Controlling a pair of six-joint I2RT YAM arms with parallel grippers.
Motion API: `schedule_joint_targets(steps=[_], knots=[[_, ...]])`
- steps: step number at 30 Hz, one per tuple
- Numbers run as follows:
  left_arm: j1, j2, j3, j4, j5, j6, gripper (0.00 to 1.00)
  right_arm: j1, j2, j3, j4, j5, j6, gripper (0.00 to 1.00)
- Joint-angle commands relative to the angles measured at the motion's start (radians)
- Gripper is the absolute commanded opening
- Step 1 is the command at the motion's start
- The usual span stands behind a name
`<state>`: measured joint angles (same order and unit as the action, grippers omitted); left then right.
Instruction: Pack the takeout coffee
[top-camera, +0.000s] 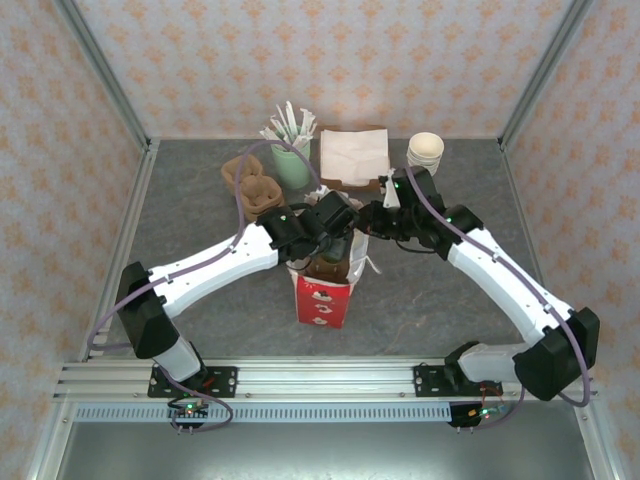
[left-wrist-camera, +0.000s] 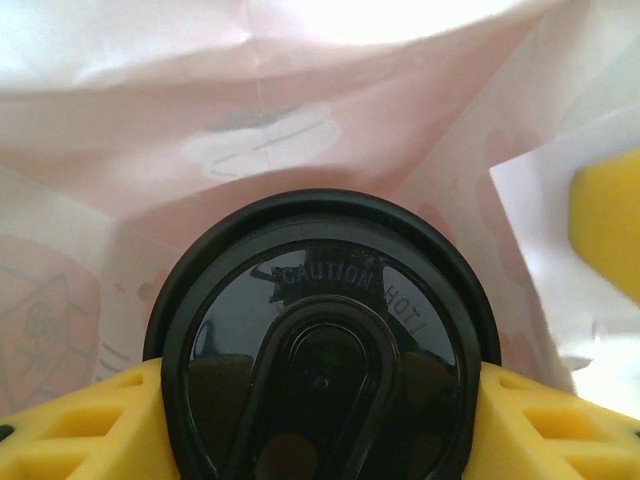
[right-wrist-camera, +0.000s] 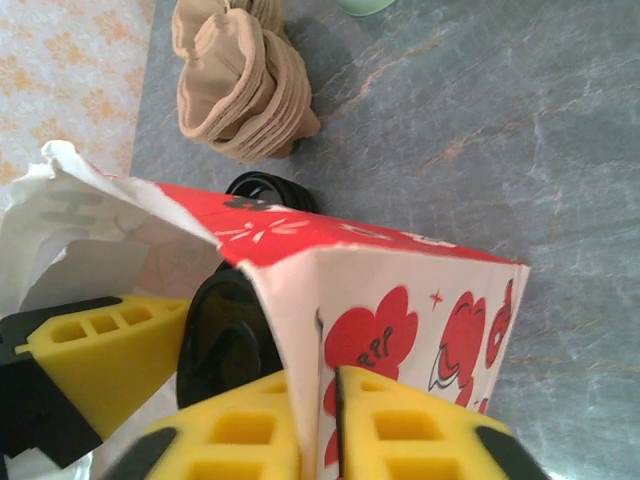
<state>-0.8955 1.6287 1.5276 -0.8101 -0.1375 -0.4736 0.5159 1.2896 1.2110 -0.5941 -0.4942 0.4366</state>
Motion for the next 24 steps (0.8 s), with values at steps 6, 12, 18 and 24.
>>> schedule_joint_targets(steps=[6, 12, 18, 24], knots=[[0.032, 0.013, 0.01, 0.014, 0.019, 0.003, 0.54, -0.138, 0.052, 0.132, -0.05, -0.091, -0.084, 0.45], [0.041, 0.008, 0.018, 0.005, 0.028, 0.01, 0.54, -0.163, 0.187, 0.308, -0.134, -0.233, -0.273, 0.5], [0.045, 0.001, 0.026, -0.006, 0.031, 0.012, 0.54, -0.163, 0.323, 0.476, -0.261, -0.281, -0.501, 0.53], [0.049, 0.0, 0.039, -0.021, 0.039, 0.018, 0.53, -0.166, 0.397, 0.584, -0.346, -0.337, -0.667, 0.55]])
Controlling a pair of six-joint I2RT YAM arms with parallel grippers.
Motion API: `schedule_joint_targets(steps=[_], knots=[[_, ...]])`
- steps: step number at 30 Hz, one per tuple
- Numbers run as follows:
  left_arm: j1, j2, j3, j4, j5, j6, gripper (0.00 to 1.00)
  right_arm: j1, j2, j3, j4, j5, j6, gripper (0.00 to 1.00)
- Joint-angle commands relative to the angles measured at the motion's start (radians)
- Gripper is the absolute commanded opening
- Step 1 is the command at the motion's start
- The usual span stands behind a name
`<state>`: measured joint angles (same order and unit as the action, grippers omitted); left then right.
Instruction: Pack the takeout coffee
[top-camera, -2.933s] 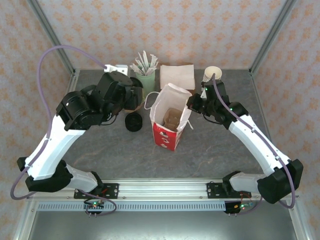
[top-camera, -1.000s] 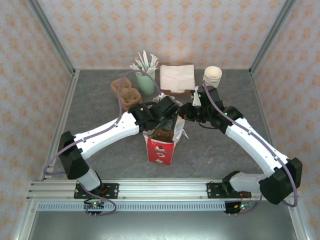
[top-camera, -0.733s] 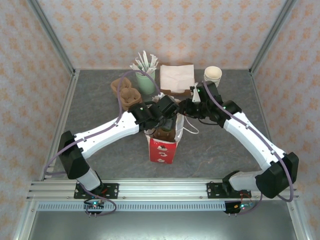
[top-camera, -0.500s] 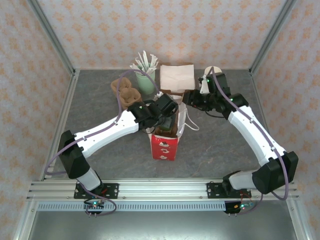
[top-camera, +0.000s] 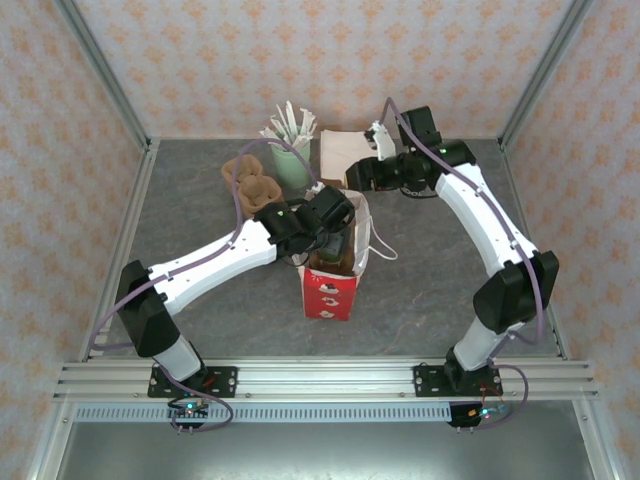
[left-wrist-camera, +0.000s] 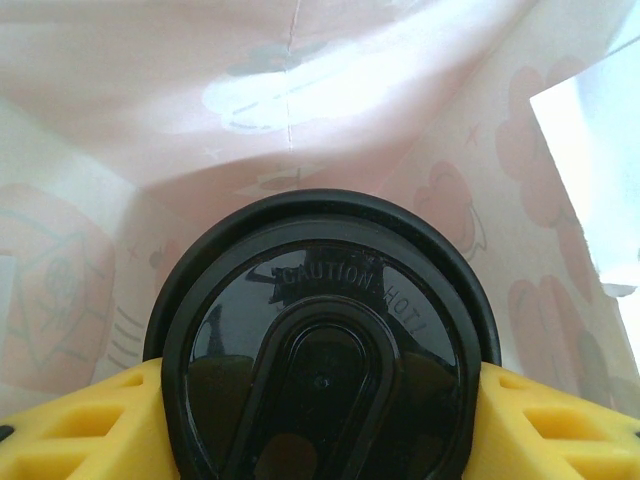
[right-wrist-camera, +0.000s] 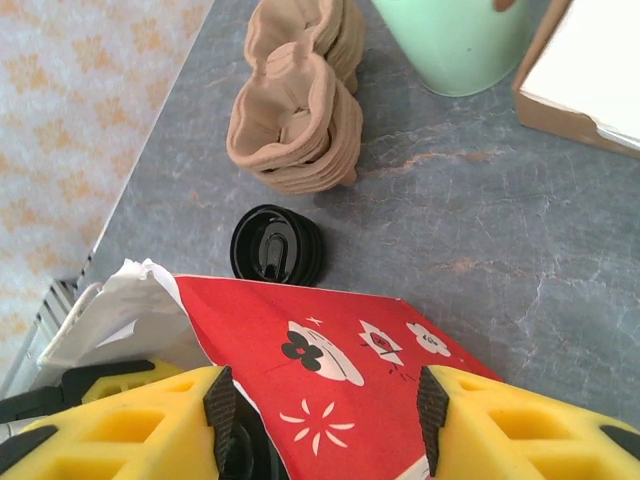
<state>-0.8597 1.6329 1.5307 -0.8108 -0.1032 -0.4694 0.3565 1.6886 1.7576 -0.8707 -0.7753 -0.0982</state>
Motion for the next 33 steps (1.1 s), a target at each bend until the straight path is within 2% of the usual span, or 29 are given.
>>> schedule_joint_targets(steps=[1, 7, 15, 26, 33], knots=[[0.013, -0.005, 0.036, -0.02, 0.005, 0.017, 0.53, -0.006, -0.002, 0.034, -0.064, -0.071, -0.14, 0.56], [0.017, -0.005, 0.051, -0.033, 0.014, 0.029, 0.53, -0.005, 0.008, 0.019, -0.075, -0.147, -0.175, 0.58], [0.017, -0.014, 0.037, -0.03, 0.017, 0.023, 0.53, 0.015, 0.025, 0.01, -0.077, -0.142, -0.197, 0.58], [0.019, -0.04, 0.01, -0.022, 0.02, 0.01, 0.53, 0.053, 0.052, 0.015, -0.101, -0.109, -0.294, 0.54], [0.02, -0.049, -0.001, -0.016, 0.022, 0.01, 0.53, 0.075, 0.06, 0.024, -0.109, -0.015, -0.32, 0.51]])
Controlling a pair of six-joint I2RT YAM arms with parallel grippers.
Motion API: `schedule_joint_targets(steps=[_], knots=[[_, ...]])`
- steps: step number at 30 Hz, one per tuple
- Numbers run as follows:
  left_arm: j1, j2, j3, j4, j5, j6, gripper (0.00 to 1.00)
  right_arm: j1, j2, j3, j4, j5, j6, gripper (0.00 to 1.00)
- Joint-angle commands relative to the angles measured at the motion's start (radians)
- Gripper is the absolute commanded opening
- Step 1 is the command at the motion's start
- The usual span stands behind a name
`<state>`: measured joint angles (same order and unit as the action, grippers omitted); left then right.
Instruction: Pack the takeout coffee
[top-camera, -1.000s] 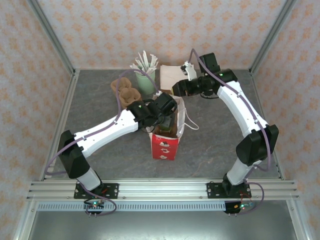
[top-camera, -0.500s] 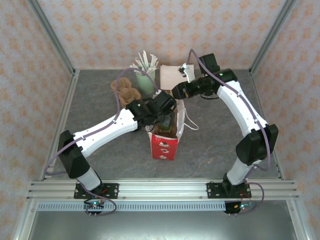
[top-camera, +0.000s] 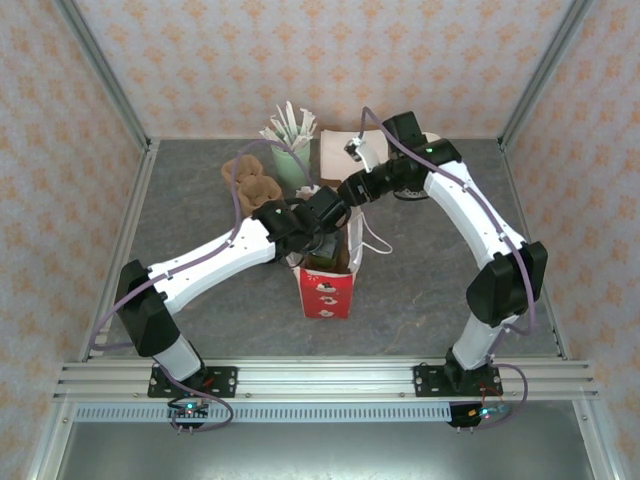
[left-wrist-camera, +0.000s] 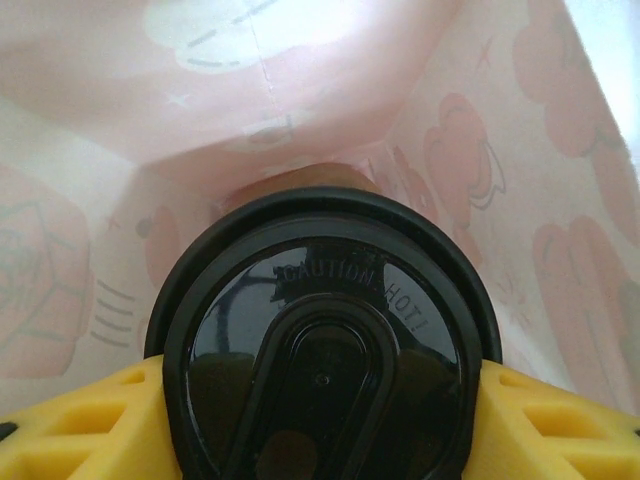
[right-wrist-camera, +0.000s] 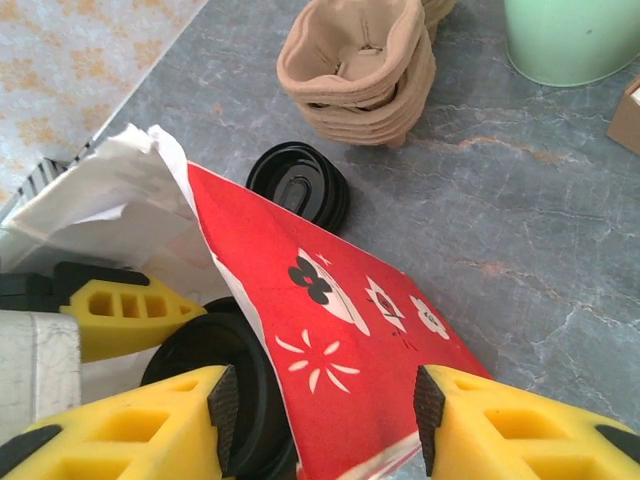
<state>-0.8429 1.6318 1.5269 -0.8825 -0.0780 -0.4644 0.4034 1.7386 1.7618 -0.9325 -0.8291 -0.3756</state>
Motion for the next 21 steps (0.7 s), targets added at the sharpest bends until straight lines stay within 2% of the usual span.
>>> schedule_joint_targets(steps=[1, 6, 7, 13, 18, 21], knots=[[0.004, -0.047, 0.002, 0.056, -0.001, 0.004, 0.53, 0.029, 0.01, 0.022, -0.037, 0.061, -0.034, 0.48], [0.009, -0.052, -0.003, 0.06, -0.005, 0.004, 0.53, 0.032, 0.003, 0.025, -0.049, 0.074, -0.036, 0.23], [0.01, -0.055, -0.004, 0.06, -0.007, 0.004, 0.53, 0.031, -0.005, 0.017, -0.045, 0.087, -0.031, 0.21], [0.018, -0.062, -0.016, 0.065, -0.009, -0.006, 0.53, 0.031, -0.059, -0.033, 0.039, 0.135, 0.061, 0.09], [0.017, -0.082, -0.041, 0.083, -0.028, -0.036, 0.53, 0.043, -0.157, -0.119, 0.147, 0.198, 0.19, 0.06], [0.017, -0.082, -0.042, 0.089, -0.033, -0.045, 0.53, 0.063, -0.223, -0.173, 0.208, 0.277, 0.271, 0.05]])
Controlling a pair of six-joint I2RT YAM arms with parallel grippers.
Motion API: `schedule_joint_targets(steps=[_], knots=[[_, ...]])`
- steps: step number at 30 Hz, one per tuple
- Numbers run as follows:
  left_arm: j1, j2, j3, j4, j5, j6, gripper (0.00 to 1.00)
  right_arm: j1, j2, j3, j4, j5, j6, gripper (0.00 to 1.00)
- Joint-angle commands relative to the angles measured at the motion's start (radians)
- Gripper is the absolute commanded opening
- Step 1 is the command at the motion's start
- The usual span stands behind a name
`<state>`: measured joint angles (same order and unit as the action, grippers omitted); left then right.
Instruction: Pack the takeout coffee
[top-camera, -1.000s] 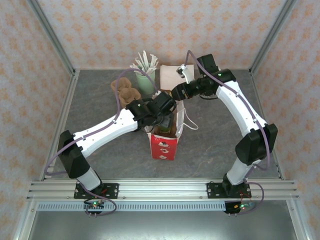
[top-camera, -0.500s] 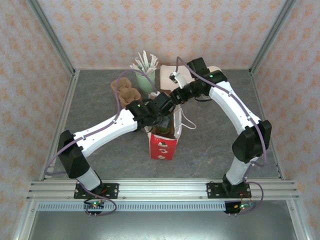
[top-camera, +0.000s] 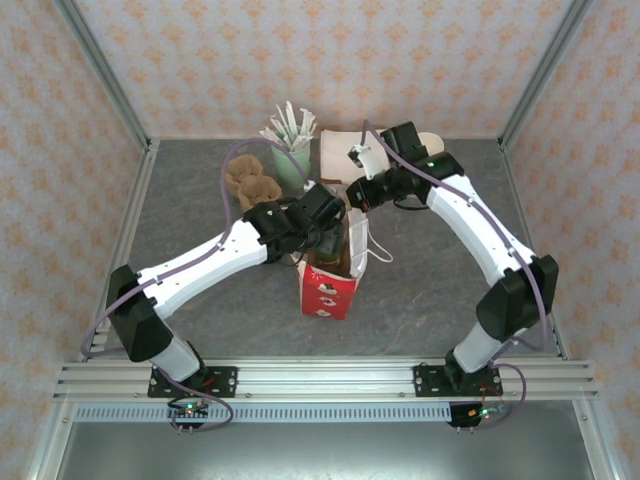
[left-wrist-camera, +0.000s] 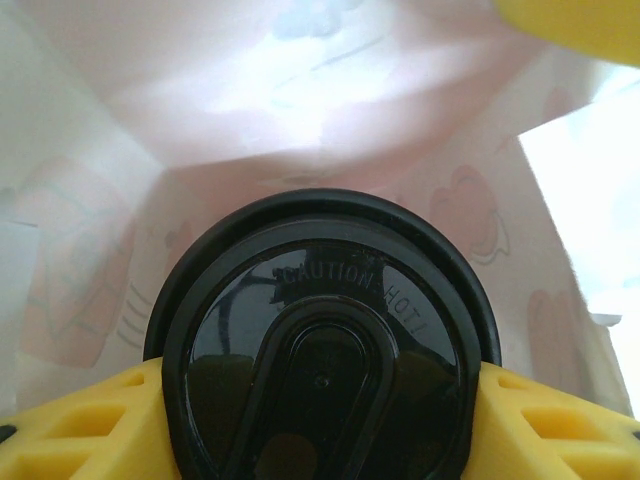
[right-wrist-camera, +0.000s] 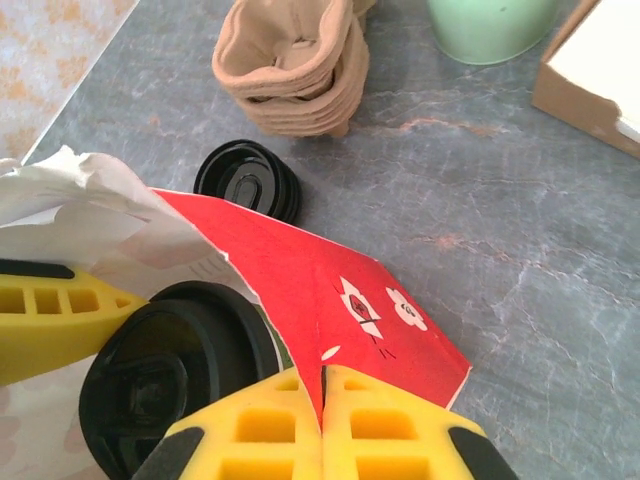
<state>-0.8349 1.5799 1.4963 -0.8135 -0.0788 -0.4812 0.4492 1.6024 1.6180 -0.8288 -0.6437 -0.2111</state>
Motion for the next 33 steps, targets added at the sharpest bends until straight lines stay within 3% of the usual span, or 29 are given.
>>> schedule_joint_targets(steps=[1, 7, 18, 33], knots=[[0.009, -0.031, -0.011, 0.022, -0.036, -0.028, 0.53, 0.024, -0.106, -0.045, 0.126, 0.113, 0.135, 0.05], [0.01, -0.017, 0.005, 0.031, -0.09, -0.019, 0.53, 0.087, -0.178, -0.107, 0.181, 0.246, 0.209, 0.05], [0.013, 0.042, 0.043, 0.067, -0.155, 0.006, 0.52, 0.088, -0.193, -0.151, 0.194, 0.232, 0.34, 0.04], [0.022, 0.078, -0.019, 0.209, -0.154, 0.026, 0.52, 0.042, -0.234, -0.292, 0.314, 0.141, 0.478, 0.03]])
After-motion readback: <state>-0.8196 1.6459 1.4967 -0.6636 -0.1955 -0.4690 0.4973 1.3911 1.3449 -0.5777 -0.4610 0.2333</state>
